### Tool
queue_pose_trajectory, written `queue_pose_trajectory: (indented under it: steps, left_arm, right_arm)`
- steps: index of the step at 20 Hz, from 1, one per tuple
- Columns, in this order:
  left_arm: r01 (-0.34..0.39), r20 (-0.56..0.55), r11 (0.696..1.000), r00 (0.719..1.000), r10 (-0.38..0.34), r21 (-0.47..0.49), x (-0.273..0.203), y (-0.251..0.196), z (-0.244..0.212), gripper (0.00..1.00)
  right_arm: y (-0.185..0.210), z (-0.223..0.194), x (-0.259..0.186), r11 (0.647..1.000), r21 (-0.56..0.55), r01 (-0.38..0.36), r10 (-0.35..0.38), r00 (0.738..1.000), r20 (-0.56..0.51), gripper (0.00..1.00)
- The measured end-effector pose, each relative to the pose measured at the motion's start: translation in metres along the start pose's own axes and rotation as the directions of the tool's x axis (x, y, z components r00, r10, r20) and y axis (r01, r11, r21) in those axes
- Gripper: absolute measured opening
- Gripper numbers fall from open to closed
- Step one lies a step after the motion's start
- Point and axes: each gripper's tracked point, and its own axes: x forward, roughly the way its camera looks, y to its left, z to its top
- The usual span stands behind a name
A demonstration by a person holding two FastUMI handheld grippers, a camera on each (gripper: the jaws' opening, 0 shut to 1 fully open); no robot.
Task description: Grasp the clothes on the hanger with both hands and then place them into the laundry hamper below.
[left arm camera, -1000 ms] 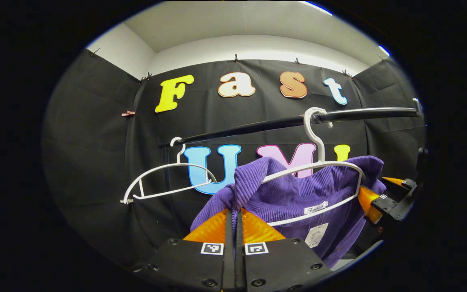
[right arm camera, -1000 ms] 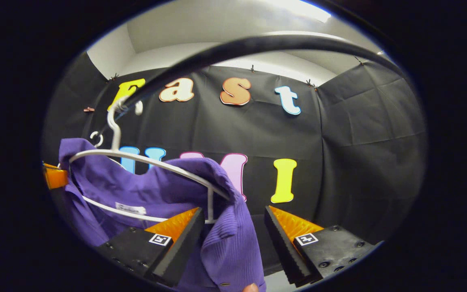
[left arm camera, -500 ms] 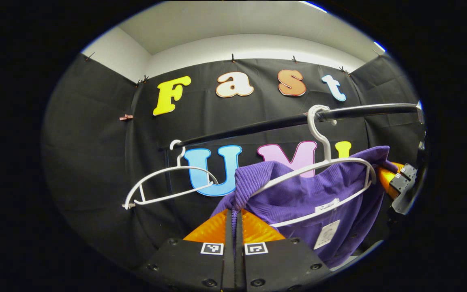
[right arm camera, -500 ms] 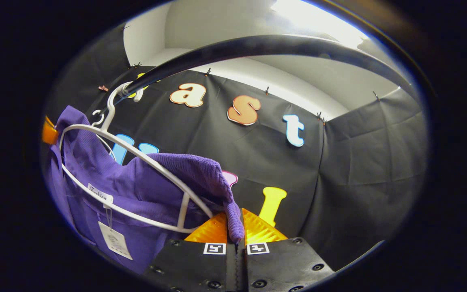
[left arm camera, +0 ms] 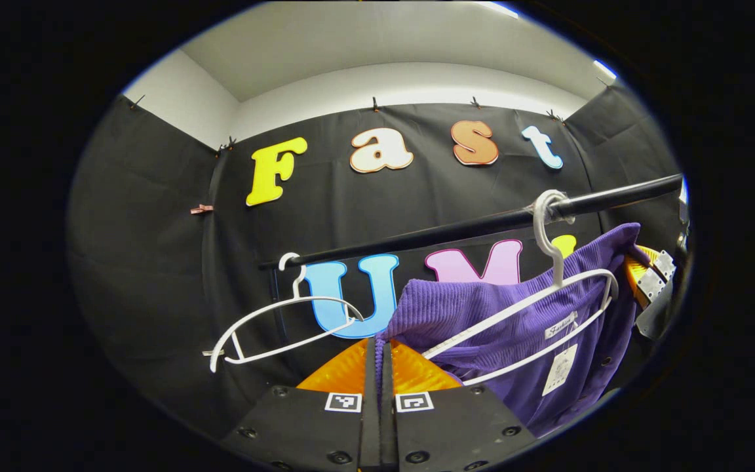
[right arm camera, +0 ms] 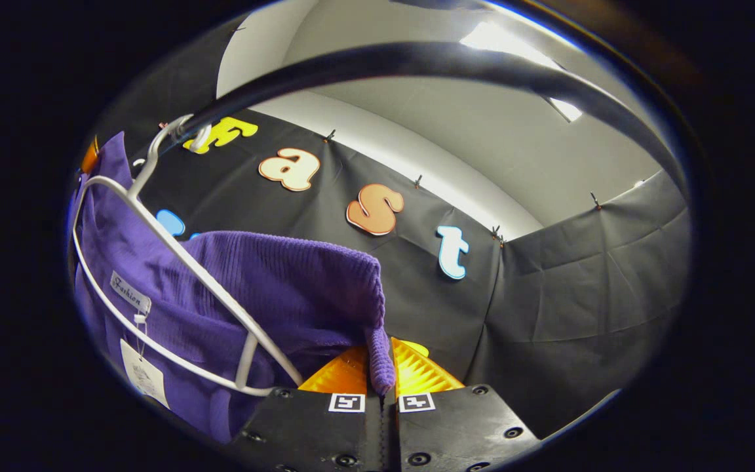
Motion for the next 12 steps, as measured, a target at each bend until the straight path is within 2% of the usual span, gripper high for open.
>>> queue_pose_trajectory:
  steps: [3, 7, 12]
  left_arm:
    - [0.014, -0.027, 1.0, 1.0, -0.014, -0.013, 0.008, 0.004, -0.012, 0.05]
    - [0.003, -0.049, 1.0, 0.999, -0.002, 0.007, 0.01, 0.004, -0.029, 0.05]
    - [-0.066, -0.054, 0.998, 0.996, 0.067, 0.019, -0.006, 0.03, -0.042, 0.05]
  right_arm:
    - [0.017, -0.041, 0.003, 0.999, 0.011, -0.031, 0.032, 0.998, -0.063, 0.04]
    - [0.048, -0.08, -0.02, 0.995, 0.048, -0.091, 0.097, 0.985, -0.144, 0.04]
    - [0.069, -0.08, -0.055, 0.985, 0.109, -0.133, 0.15, 0.974, -0.171, 0.04]
